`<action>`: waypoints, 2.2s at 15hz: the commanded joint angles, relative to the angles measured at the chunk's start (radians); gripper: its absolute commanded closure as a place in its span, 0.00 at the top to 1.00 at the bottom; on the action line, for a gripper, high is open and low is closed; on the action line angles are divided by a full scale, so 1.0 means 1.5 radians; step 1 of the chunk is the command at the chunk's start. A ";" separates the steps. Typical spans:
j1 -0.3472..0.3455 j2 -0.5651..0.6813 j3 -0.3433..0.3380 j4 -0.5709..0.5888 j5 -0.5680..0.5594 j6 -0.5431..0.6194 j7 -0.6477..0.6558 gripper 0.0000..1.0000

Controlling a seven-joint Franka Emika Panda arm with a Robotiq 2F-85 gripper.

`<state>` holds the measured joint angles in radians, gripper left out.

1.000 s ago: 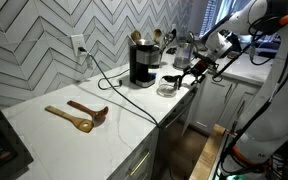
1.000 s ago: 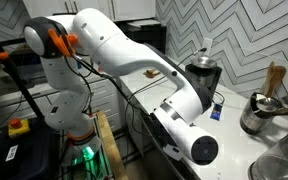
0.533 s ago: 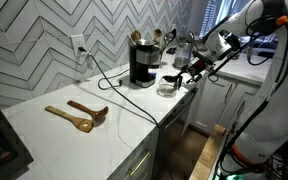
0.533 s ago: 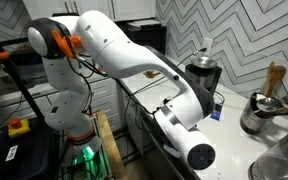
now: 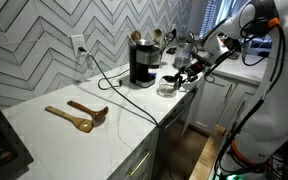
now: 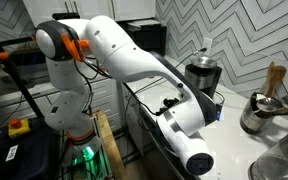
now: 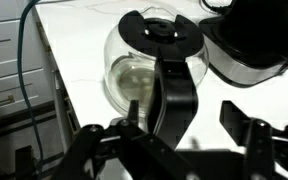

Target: Pick up the coffee jar and slot it into the coffee machine

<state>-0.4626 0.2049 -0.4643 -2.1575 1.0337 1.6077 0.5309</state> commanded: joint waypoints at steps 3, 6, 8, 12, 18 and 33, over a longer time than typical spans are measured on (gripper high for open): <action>-0.012 0.033 -0.001 0.023 0.043 -0.048 -0.013 0.57; -0.011 0.038 -0.001 0.024 0.049 -0.056 -0.013 0.67; -0.011 0.041 0.000 0.025 0.051 -0.063 -0.014 0.82; -0.013 0.046 -0.001 0.031 0.057 -0.088 -0.021 0.93; -0.013 0.055 -0.001 0.039 0.061 -0.112 -0.037 0.37; -0.028 0.069 -0.005 0.066 0.080 -0.184 -0.032 0.07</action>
<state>-0.4828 0.2908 -0.4650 -2.0968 1.1216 1.3970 0.4596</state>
